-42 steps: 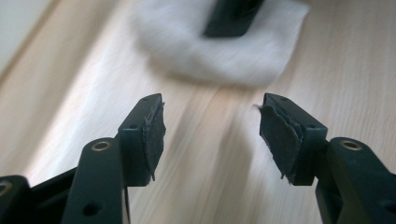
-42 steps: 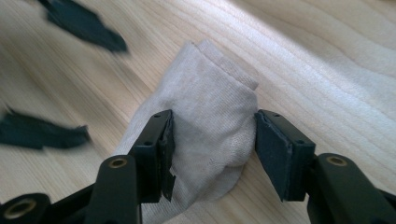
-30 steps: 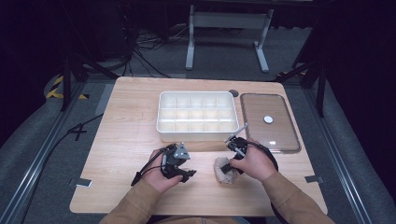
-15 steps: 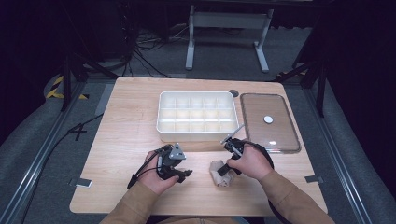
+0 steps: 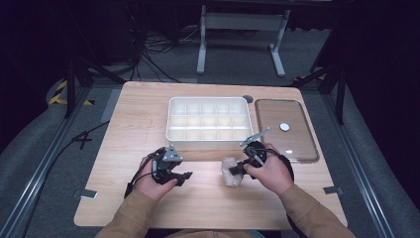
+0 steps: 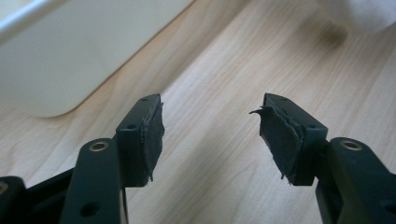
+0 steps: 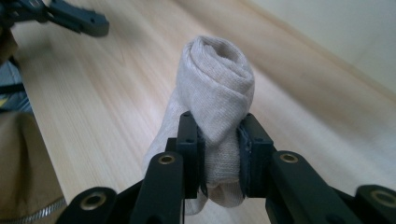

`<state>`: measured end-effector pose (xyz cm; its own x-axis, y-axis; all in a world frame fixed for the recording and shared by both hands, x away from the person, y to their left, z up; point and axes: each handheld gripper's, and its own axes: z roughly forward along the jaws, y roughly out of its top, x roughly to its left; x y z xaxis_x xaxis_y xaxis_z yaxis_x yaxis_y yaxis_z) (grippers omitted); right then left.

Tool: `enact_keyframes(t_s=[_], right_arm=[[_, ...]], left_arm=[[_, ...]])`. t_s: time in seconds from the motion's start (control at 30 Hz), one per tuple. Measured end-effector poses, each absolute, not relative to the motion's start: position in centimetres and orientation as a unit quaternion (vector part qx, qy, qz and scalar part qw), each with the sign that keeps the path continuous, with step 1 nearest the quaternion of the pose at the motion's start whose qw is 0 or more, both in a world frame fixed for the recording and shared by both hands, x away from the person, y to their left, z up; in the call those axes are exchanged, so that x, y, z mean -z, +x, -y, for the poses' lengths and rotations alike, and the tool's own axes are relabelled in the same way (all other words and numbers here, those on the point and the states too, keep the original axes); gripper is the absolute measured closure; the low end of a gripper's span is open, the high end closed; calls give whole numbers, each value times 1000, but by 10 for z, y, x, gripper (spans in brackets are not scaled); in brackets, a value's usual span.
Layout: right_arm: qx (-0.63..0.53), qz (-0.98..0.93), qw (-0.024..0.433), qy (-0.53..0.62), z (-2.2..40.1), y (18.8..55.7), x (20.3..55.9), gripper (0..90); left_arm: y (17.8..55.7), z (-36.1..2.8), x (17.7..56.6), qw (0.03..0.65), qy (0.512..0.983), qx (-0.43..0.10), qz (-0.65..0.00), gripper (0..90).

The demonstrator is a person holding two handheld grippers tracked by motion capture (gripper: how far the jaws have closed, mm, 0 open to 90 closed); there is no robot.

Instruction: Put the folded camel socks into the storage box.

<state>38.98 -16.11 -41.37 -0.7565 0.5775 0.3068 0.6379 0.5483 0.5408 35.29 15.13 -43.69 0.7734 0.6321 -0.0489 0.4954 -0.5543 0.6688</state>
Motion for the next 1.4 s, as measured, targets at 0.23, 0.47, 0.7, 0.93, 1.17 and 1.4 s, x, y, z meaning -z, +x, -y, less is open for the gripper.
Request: enact_keyframes(t_s=[0.23,0.47,0.7,0.93,1.17,1.4], right_arm=[[377,858,-21,-349,178,392,384,733],[398,845,-63,-352,187,395,371,731],[392,847,-85,-349,194,404,359,729],[385,847,-99,-354,201,420,348,728],[381,841,-119,-364,207,438,337,726],[378,839,-137,-367,210,449,333,725]], left_arm=[[355,-172,433,343,866,-125,-342,394],[356,-193,431,340,857,-143,-360,391],[356,-214,432,339,847,-152,-380,390],[354,-227,431,343,839,-154,-394,390],[354,-229,431,346,836,-154,-397,390],[354,-230,431,345,837,-157,-394,390]])
